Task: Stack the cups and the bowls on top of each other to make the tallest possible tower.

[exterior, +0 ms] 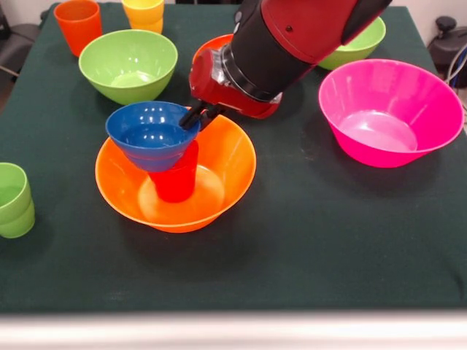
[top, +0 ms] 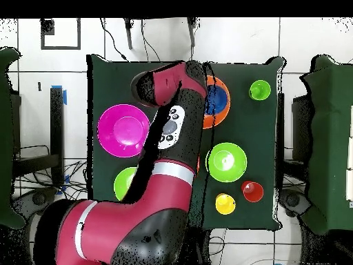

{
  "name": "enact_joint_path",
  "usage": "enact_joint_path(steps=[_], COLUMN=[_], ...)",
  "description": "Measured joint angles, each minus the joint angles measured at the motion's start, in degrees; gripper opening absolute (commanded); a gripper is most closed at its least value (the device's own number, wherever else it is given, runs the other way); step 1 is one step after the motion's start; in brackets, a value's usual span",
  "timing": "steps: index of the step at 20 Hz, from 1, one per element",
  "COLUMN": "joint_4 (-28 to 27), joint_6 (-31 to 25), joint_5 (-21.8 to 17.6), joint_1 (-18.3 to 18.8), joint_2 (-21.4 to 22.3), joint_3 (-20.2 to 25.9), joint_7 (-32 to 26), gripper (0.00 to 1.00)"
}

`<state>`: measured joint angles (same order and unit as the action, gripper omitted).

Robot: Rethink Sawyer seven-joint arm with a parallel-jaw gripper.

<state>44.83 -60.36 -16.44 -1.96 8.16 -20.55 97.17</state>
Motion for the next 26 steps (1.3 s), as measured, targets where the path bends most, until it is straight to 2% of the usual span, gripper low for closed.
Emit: enact_joint_path(steps=[13, 26], joint_4=[0.02, 0.61], joint_6=[0.00, -0.01], joint_5=[-0.01, 1.12], joint_1=[1.60, 1.69], joint_2=[1.52, 3.28], joint_3=[1.03, 3.58], joint_7=[0.00, 0.00], gripper=[0.00, 0.00])
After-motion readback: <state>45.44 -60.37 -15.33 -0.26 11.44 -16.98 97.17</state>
